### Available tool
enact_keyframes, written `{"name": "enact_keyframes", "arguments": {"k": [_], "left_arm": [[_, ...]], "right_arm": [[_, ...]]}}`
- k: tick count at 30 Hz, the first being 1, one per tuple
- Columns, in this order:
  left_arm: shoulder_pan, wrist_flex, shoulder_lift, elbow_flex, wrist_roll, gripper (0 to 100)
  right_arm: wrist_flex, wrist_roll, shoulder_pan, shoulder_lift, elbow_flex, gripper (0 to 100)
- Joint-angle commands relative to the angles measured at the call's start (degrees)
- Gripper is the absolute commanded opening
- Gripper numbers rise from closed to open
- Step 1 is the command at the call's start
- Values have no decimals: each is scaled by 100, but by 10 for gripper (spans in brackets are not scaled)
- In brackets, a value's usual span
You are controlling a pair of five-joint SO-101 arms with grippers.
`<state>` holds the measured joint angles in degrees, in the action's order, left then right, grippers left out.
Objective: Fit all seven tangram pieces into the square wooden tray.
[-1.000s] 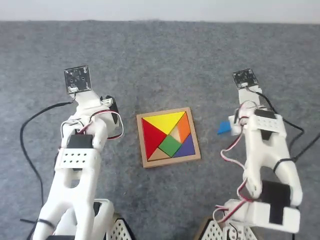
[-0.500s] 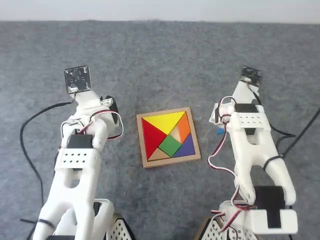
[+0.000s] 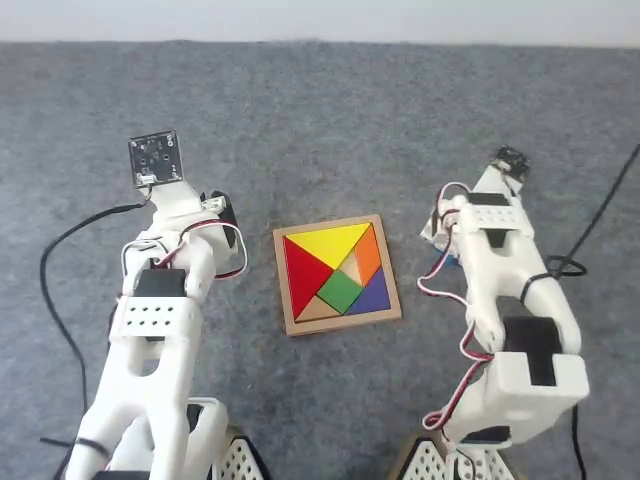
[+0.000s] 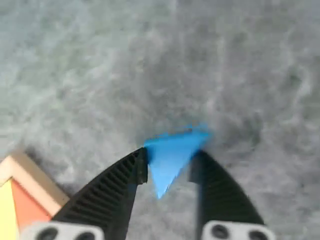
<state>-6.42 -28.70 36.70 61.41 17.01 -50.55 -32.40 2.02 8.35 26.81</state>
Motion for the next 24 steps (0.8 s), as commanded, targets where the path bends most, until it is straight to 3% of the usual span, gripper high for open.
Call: {"name": "enact_keyframes", "arguments": {"k": [1,5,9,12,17,20,24], "left_arm": [[-18,158,9,-154,35,54],[-18,158,9,-154,35,54],[-18,158,9,-154,35,54],[-18,158,9,-154,35,54],[-18,158,9,-154,35,54],[-18,176,9,-154,35,54],[-18,158,9,-154,26,54]], "right_arm": [[-347,-35,-154,-66,-431,91],[-787,149,-154,-22,-888,91],[-769,1284,-119,31,-1178,91],[-927,1670,-127,154,-1380,92],[-1490,1618,-110,558,-1820,182],[-1552,1152,-110,954,-2119,246],[-1552,879,-110,1437,-2453,256]]}}
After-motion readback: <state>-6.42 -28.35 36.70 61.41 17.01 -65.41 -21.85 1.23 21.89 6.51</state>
